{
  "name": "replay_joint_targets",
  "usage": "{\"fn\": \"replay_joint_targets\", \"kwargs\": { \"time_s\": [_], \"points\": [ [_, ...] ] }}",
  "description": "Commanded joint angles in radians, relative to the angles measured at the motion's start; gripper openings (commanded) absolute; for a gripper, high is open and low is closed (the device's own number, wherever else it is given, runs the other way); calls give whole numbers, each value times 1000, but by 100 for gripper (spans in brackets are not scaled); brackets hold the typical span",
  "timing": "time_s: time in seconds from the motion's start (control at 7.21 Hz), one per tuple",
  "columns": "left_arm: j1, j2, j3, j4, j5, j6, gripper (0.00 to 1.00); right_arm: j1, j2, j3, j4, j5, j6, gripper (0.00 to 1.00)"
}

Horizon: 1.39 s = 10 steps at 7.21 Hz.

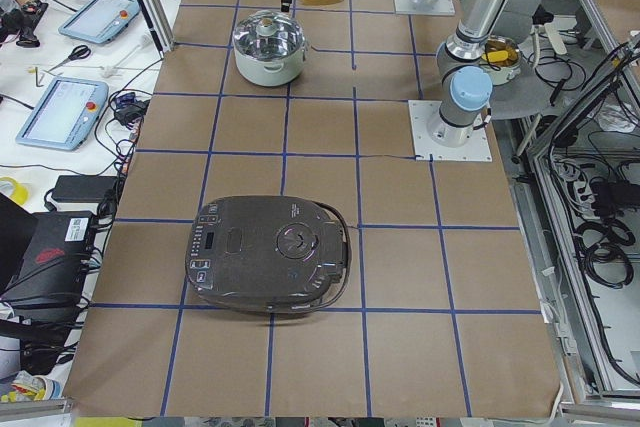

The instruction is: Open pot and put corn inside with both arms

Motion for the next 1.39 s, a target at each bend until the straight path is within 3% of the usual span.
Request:
{"fn": "replay_joint_targets", "kwargs": {
  "time_s": [0.0, 0.14, 0.55, 0.97, 1.25],
  "points": [
    [-106, -157, 110, 91, -57, -96, 100, -8, 7, 2, 11, -15, -1, 100],
    [-176, -244, 115, 186, -53, -138, 100, -8, 7, 3, 9, -20, 1, 100],
    [-221, -359, 101, 190, 11, -172, 100, -34, 14, 98, -55, -15, -1, 100],
    [-221, -408, 93, 190, 11, -248, 100, -79, 22, 319, -303, -15, -104, 100],
    [-223, -429, 89, 190, 11, -239, 97, -82, 86, 432, -456, -56, -107, 100]
  ]
}}
